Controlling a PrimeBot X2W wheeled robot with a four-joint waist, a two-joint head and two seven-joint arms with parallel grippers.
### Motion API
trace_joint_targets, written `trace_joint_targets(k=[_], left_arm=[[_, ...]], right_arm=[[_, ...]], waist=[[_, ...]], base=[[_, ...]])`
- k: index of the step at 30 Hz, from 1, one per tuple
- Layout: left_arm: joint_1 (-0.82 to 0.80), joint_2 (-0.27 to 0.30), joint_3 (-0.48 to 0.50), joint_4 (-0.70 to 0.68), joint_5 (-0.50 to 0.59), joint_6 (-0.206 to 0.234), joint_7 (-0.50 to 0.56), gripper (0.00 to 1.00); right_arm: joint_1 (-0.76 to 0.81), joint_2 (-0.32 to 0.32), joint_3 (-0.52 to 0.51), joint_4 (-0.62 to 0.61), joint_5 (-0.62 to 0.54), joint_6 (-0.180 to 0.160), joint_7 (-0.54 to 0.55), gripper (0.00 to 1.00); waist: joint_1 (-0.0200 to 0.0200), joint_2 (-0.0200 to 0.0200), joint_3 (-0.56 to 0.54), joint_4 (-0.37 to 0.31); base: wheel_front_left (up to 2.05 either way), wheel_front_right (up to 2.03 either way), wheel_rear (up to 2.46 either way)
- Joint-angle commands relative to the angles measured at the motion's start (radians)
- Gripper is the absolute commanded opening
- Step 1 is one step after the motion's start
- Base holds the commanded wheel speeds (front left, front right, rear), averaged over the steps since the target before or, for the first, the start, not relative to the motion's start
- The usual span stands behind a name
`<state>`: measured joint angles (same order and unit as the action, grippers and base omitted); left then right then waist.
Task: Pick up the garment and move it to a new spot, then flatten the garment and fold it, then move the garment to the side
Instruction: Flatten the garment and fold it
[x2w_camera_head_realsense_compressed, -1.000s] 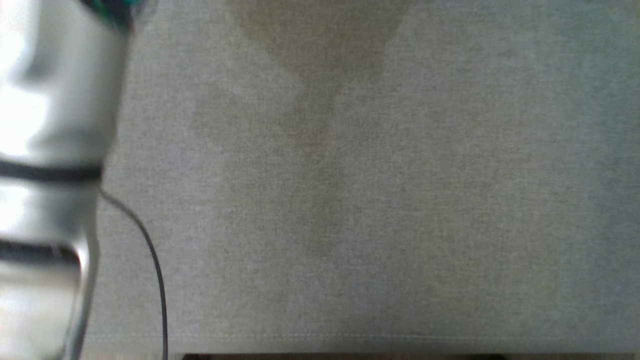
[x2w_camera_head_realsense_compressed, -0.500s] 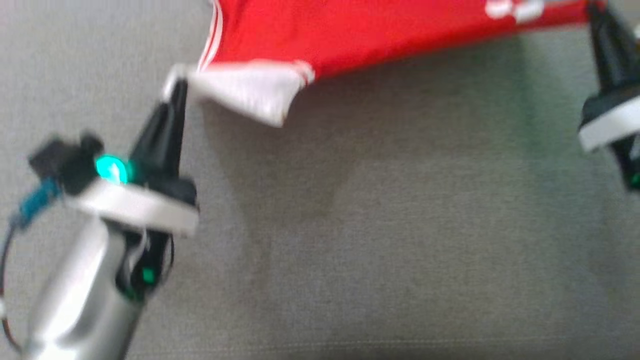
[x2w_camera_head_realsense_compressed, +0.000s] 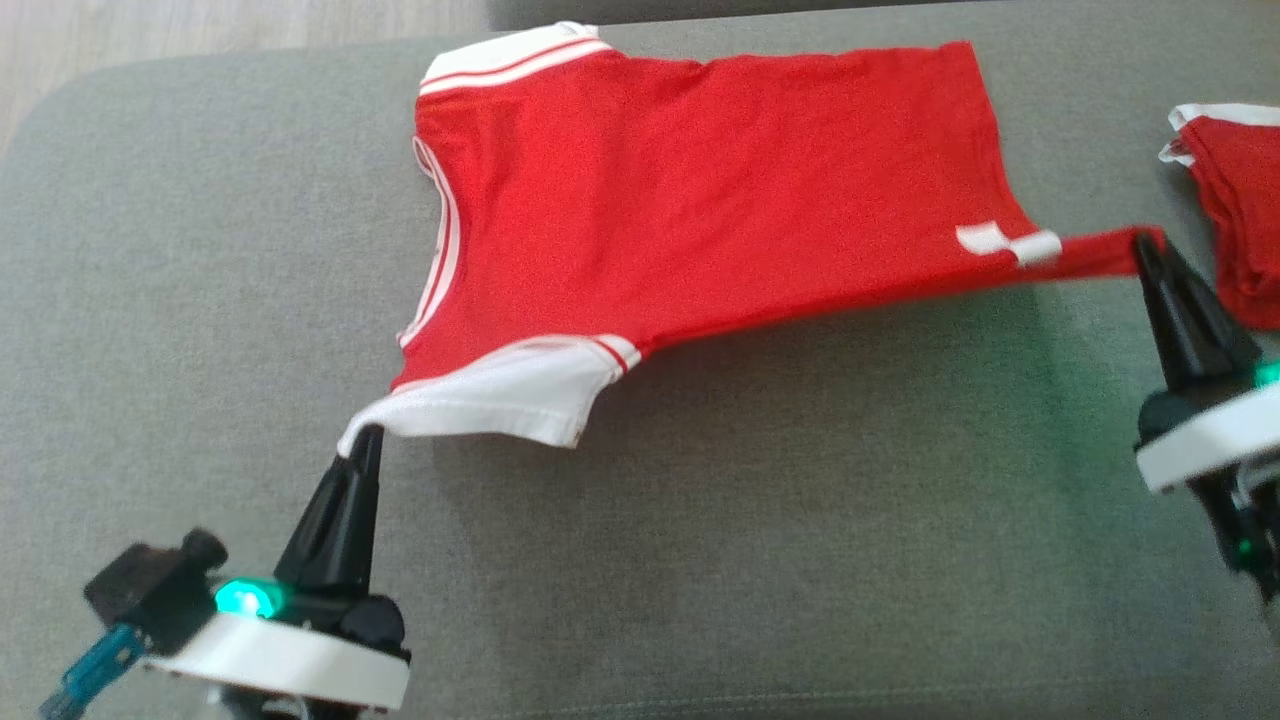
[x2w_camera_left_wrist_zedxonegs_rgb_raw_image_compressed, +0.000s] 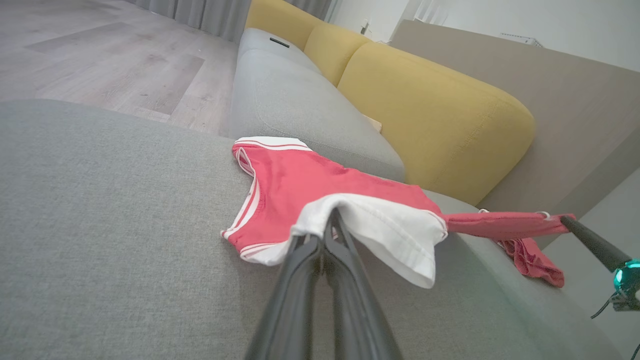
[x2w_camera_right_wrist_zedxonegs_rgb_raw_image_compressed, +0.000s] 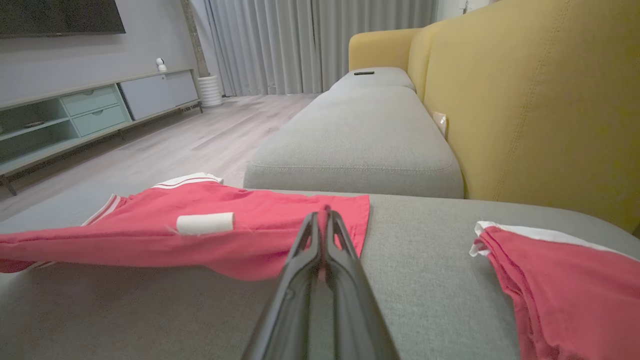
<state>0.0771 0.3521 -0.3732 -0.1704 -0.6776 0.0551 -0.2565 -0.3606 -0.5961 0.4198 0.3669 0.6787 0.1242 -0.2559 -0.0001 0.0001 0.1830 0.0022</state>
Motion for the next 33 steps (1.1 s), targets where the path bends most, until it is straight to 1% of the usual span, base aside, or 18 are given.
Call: trace_joint_targets(k=[1,3,6,11,14,17,24,28,32,33], left_arm=[[-0.033,0.027,0.051,-0.041,-0.003,0.007,-0.005,0.00],[-0.018,0.023,0.057,-0.068,-0.016,0.012,-0.005,0.00],[-0.038,0.023,0.055,-0.074,-0.018,0.012,0.005,0.00],[-0.164,-0.004,0.036,-0.034,-0.016,-0.001,0.032,0.00],[-0.270,-0.022,0.023,0.032,-0.006,-0.006,0.055,0.00],[-0.384,-0.043,0.019,0.112,0.002,-0.013,0.067,0.00],[-0.622,-0.066,-0.011,0.306,0.053,-0.051,0.076,0.00],[-0.714,-0.075,-0.028,0.408,0.083,-0.061,0.072,0.00],[-0.763,-0.081,-0.044,0.491,0.107,-0.061,0.071,0.00],[-0.769,-0.084,-0.046,0.508,0.108,-0.062,0.069,0.00]], right_arm=[[0.008,-0.015,-0.011,-0.032,-0.007,0.007,-0.006,0.00],[0.054,-0.006,-0.042,-0.048,-0.016,0.007,-0.006,0.00],[0.085,0.010,-0.067,-0.061,-0.035,0.007,-0.006,0.00],[0.052,0.029,-0.081,-0.057,-0.077,0.007,-0.006,0.00],[0.010,0.038,-0.075,-0.032,-0.099,0.007,-0.006,0.00],[-0.051,0.035,-0.046,0.004,-0.133,0.007,-0.006,0.00],[-0.202,0.044,0.020,0.100,-0.154,0.007,-0.006,0.00],[-0.270,0.049,0.061,0.155,-0.143,0.007,-0.006,0.00],[-0.312,0.056,0.087,0.194,-0.123,0.007,-0.006,0.01],[-0.317,0.061,0.085,0.204,-0.113,0.007,-0.006,0.44]], waist=[[0.0001,-0.0001,0.000,0.002],[0.0001,-0.0001,-0.001,0.005],[0.0001,-0.0001,0.005,0.001],[0.0001,-0.0001,0.054,-0.009],[0.0001,-0.0001,0.096,-0.011],[0.0001,-0.0001,0.144,-0.015],[0.0001,-0.0001,0.237,-0.016],[0.0001,-0.0001,0.270,-0.017],[0.0001,-0.0001,0.283,-0.017],[0.0001,-0.0001,0.283,-0.017]], base=[[0.00,0.00,0.00],[0.00,0.00,0.00],[0.00,0.00,0.00],[0.00,0.00,0.00],[0.00,0.00,0.00],[0.00,0.00,0.00],[0.00,0.00,0.00],[0.00,0.00,0.00],[0.00,0.00,0.00],[0.00,0.00,0.00]])
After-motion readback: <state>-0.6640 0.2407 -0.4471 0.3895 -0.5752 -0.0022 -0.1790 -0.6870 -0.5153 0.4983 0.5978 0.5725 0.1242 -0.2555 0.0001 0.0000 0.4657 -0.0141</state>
